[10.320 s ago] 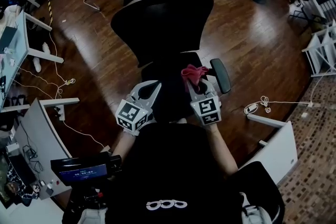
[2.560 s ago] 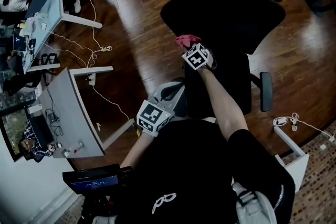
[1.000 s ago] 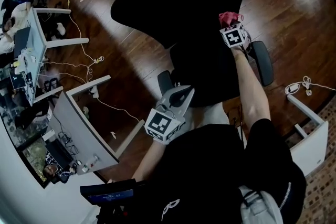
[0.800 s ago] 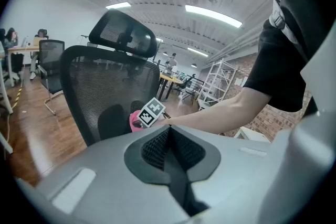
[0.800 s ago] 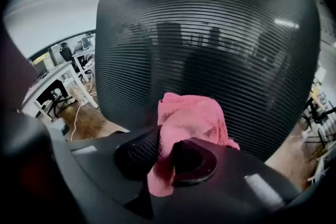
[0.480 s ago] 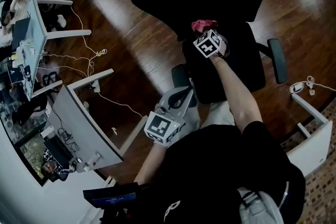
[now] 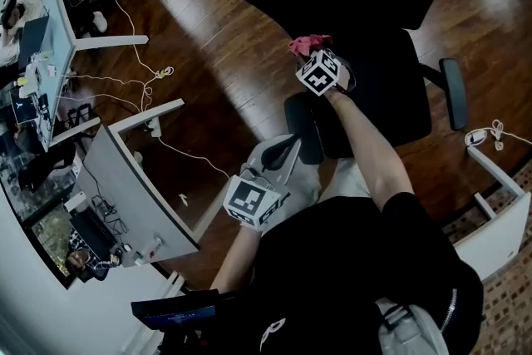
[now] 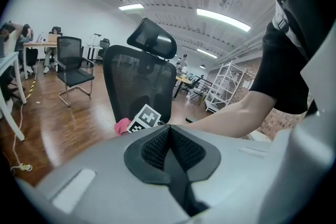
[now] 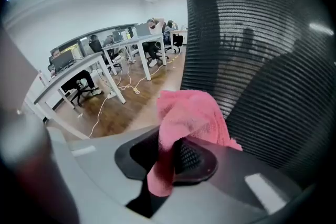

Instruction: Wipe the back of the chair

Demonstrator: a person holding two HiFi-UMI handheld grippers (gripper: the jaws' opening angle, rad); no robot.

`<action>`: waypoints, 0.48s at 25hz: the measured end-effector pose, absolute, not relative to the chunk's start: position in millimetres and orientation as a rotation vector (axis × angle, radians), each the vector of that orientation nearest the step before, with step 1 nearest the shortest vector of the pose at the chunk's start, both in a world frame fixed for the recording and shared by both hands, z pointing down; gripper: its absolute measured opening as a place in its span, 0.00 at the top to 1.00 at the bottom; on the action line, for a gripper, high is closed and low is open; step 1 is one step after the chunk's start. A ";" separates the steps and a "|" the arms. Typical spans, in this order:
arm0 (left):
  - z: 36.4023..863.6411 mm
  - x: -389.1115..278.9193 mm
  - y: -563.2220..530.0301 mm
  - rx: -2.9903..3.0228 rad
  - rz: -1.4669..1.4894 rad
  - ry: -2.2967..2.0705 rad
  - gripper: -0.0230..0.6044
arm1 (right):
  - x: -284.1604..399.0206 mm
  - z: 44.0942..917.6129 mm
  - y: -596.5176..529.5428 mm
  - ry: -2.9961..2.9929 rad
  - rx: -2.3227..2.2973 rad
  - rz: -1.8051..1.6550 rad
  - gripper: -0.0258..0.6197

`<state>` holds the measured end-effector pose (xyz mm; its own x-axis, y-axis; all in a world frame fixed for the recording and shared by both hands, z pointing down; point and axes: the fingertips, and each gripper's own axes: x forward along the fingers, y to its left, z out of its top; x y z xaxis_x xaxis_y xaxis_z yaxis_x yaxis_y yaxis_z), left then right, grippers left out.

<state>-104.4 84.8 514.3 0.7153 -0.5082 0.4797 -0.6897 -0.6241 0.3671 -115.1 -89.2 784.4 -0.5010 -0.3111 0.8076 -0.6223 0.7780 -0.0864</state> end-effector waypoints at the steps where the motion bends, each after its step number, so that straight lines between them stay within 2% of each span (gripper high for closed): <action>1: 514.8 -103.2 84.7 2.383 0.452 -0.913 0.98 | -109.4 788.0 -88.9 -2.117 0.694 0.472 0.88; 5: 518.6 -89.6 84.2 2.378 0.460 -0.910 0.98 | -64.4 803.5 -97.2 -2.074 0.731 0.496 0.88; 12: 522.0 -46.2 82.5 2.373 0.465 -0.897 0.98 | 65.6 815.6 -132.9 -1.975 0.882 0.540 0.88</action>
